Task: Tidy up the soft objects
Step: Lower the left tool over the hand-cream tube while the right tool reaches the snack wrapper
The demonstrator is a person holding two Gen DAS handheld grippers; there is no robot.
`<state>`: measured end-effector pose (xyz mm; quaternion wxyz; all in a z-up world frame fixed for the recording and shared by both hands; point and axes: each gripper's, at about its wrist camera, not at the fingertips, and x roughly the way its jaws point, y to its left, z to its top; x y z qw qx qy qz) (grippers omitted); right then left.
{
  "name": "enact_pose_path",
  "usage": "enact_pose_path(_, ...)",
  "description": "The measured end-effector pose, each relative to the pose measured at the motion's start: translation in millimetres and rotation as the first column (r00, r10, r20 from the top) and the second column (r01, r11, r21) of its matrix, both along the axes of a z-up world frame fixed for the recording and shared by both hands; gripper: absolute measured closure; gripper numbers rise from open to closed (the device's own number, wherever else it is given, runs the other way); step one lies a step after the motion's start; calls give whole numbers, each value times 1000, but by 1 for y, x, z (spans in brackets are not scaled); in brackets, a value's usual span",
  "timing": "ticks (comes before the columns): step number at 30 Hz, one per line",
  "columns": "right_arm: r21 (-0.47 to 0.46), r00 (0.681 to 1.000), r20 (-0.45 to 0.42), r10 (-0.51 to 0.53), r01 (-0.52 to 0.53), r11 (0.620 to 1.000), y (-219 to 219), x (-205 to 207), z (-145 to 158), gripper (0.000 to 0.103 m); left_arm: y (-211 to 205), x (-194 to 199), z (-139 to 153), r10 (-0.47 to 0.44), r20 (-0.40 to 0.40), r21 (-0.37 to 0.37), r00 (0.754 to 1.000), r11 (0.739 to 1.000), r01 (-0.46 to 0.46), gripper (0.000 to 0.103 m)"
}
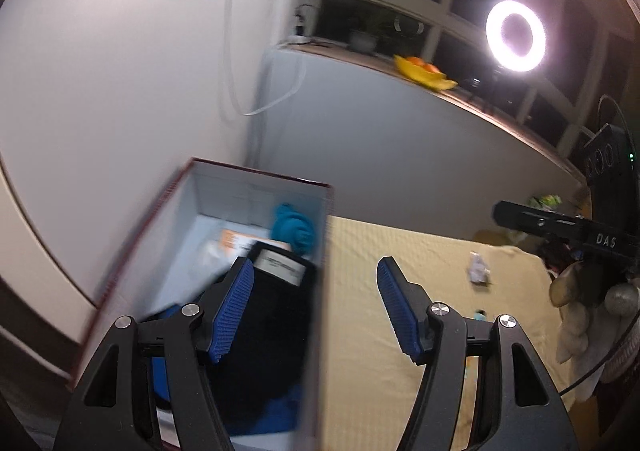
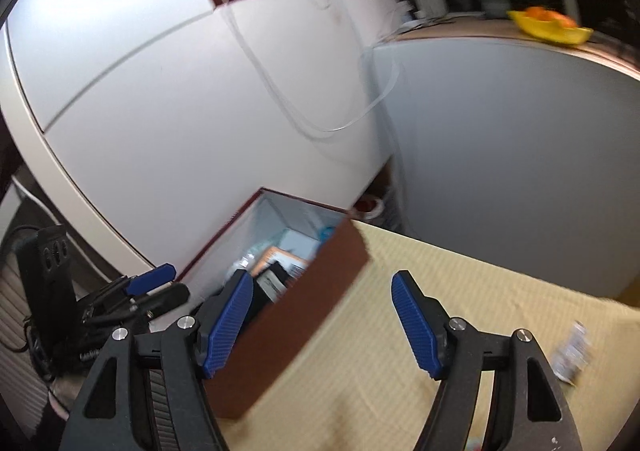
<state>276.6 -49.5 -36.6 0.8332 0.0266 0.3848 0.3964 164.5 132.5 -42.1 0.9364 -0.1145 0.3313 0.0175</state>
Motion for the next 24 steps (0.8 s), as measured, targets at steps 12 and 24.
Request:
enact_pose_path(12,0,965,-27,-261,261,965,-182,-13,-28,33,-114,19,-35,-234,-54,13,971,972,235,39)
enact_pose_path(24,-107,967,-60,-247,239,965,-185,33,-86,33,-204,49,-89,-399,-171,63,901,908,414,39)
